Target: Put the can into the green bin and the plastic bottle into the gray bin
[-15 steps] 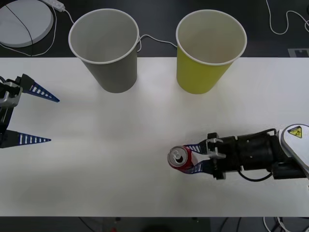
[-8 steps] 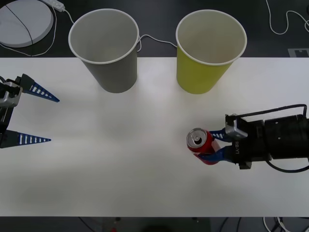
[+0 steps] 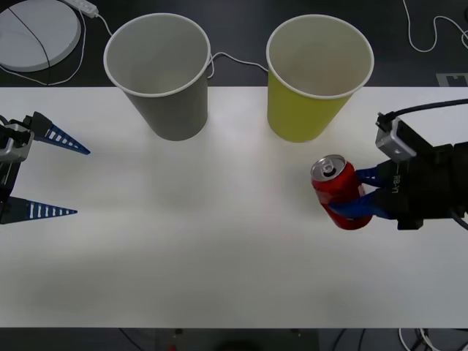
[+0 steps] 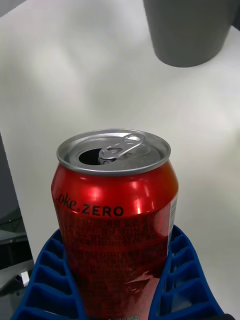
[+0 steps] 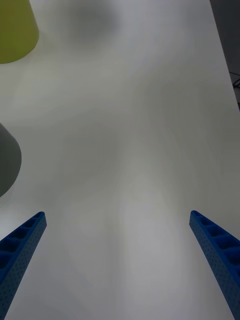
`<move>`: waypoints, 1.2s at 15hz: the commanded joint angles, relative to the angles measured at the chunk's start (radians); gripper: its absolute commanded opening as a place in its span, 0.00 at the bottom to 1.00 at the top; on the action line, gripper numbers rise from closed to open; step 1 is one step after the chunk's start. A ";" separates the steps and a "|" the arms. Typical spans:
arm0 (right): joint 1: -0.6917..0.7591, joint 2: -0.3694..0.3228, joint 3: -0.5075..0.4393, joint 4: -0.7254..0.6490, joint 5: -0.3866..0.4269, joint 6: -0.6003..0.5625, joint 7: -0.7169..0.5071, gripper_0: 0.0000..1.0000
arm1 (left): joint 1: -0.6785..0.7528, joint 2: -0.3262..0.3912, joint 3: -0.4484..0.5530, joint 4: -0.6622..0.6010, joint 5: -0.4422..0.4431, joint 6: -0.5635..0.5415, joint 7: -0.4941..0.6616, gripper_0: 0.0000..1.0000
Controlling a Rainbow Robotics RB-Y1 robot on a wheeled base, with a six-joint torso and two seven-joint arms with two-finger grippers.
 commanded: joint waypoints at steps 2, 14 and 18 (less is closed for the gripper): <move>-0.074 -0.108 -0.011 -0.012 -0.020 0.000 -0.193 0.00 | 0.000 0.000 0.000 0.000 0.000 0.000 0.000 1.00; -0.604 -0.174 0.077 0.320 -0.044 -0.278 -0.287 0.00 | 0.000 0.000 0.000 0.000 0.000 0.000 0.000 1.00; -0.801 -0.186 0.253 0.462 -0.008 -0.278 -0.287 0.00 | 0.000 0.000 0.000 0.000 0.000 0.000 0.000 1.00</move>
